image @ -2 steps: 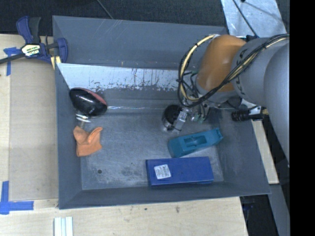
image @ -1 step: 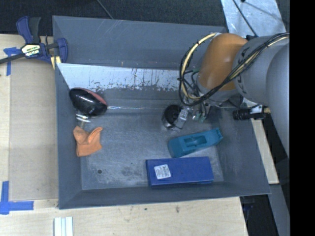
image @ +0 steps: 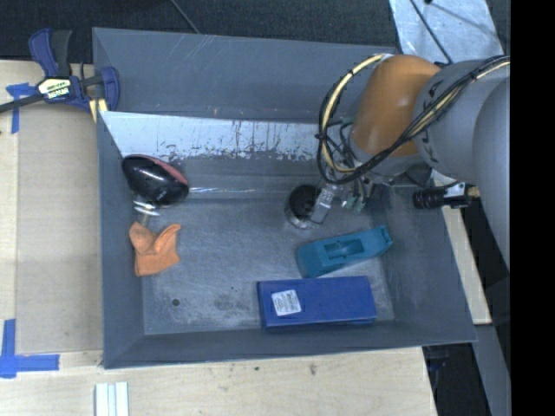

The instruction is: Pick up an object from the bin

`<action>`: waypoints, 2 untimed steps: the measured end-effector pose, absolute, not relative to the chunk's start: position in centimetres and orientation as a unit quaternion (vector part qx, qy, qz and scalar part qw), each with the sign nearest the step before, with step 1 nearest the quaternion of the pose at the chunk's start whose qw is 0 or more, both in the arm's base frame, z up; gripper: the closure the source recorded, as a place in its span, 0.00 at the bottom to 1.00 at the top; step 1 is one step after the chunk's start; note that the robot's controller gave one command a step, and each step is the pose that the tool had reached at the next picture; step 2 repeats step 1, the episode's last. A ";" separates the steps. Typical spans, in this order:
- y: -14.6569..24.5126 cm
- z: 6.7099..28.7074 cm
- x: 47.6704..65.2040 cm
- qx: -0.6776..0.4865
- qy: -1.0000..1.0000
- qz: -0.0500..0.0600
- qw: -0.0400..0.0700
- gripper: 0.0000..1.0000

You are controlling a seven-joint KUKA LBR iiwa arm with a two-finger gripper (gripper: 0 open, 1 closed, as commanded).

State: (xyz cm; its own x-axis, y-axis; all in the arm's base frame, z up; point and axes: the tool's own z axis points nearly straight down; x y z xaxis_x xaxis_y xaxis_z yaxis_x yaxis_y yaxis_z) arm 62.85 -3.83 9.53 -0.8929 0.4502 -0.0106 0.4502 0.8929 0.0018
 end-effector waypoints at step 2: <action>-3.7 13.1 62.7 0.231 0.973 0.001 0.003 1.00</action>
Offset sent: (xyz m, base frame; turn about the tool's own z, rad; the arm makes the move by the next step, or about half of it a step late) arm -0.0001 0.0003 0.0484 0.0000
